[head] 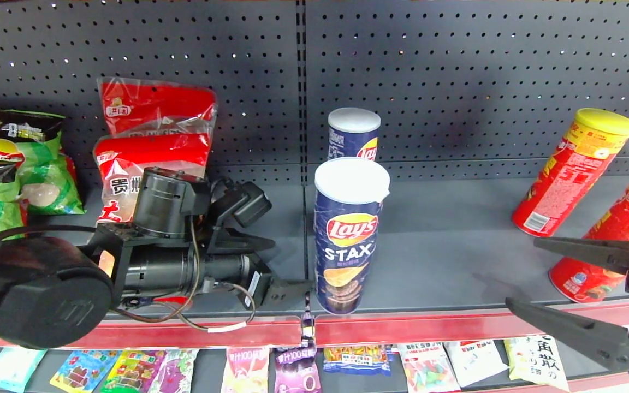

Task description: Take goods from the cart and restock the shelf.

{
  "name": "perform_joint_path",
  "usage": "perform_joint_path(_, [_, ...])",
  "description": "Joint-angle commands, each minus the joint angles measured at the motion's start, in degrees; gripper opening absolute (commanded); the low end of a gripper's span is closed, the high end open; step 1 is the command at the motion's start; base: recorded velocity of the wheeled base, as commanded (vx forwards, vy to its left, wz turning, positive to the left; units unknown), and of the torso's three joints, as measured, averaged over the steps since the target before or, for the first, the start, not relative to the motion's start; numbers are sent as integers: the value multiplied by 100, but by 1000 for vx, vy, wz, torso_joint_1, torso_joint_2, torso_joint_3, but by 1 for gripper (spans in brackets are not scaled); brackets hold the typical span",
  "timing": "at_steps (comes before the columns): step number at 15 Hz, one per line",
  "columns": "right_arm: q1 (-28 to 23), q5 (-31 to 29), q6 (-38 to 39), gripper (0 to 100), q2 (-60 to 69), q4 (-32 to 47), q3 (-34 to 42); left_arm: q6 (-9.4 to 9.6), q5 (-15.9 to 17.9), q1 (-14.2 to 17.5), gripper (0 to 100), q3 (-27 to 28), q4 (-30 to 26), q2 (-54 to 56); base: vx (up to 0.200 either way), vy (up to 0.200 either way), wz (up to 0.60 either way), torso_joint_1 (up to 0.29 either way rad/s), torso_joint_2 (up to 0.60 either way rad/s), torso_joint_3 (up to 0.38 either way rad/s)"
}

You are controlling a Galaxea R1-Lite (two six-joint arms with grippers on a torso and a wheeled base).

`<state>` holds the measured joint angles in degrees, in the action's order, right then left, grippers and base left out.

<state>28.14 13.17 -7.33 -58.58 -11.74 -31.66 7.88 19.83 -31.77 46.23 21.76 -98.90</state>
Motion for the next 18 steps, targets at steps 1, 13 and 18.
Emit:
perform_joint_path(1, [-1,2,3,100,-40,-4,-7,4,3,-14,100,36,4,-59,0,0,0,0,0,0])
perform_joint_path(13, [-1,2,3,100,-49,-4,2,-5,20,-66,100,238,74,-252,0,0,0,0,0,0])
perform_joint_path(18, [-10,2,3,100,-49,-4,-16,-5,20,-110,100,255,83,-288,0,0,0,0,0,0])
